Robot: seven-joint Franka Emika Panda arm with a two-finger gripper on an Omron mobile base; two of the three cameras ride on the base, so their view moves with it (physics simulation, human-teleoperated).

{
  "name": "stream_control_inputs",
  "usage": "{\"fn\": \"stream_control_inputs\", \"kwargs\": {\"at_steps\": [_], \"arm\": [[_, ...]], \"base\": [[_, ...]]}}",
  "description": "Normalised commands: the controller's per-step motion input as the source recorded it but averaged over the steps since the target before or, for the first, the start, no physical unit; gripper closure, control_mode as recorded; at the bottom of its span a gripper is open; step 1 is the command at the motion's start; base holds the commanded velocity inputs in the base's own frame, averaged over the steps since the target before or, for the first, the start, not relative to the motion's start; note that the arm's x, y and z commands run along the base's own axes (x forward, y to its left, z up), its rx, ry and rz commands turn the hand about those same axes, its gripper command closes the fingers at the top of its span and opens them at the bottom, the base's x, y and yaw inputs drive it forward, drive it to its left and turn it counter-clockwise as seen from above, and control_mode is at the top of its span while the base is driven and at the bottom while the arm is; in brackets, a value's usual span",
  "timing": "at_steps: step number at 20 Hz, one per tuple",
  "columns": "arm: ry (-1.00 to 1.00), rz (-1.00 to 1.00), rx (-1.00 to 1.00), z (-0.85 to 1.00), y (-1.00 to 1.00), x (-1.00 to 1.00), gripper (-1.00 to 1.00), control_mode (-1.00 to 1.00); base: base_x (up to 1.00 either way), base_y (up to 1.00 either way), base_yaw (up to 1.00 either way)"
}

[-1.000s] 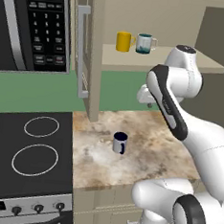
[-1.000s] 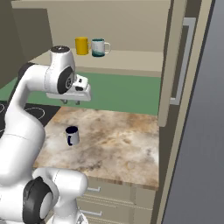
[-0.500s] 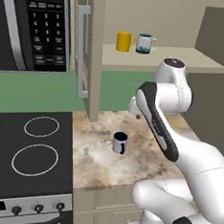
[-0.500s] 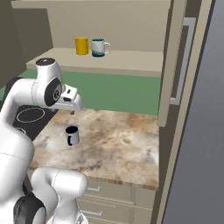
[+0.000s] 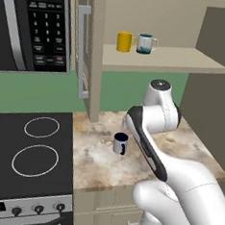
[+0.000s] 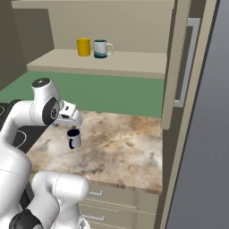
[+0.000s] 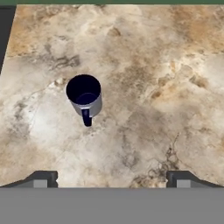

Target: Pick the mug on the counter and place it in the cabinet with the handle facing the right, like the mugs already inside.

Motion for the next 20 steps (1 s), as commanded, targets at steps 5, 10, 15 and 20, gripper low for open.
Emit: {"fn": "stream_control_inputs", "kwargs": {"at_steps": [5,10,15,20], "arm": [[0.0,0.0,0.06,-0.44,0.19,0.02,-1.0,-1.0],[0.0,0.01,0.02,-0.35,0.14,0.01,-1.0,-1.0],[0.0,0.02,0.0,-0.32,0.0,0.03,-1.0,-1.0],[0.0,0.05,0.0,-0.32,0.05,0.15,-1.0,-1.0]], "base": [[0.0,0.0,0.0],[0.0,0.0,0.0],[0.0,0.0,0.0],[0.0,0.0,0.0]]}}
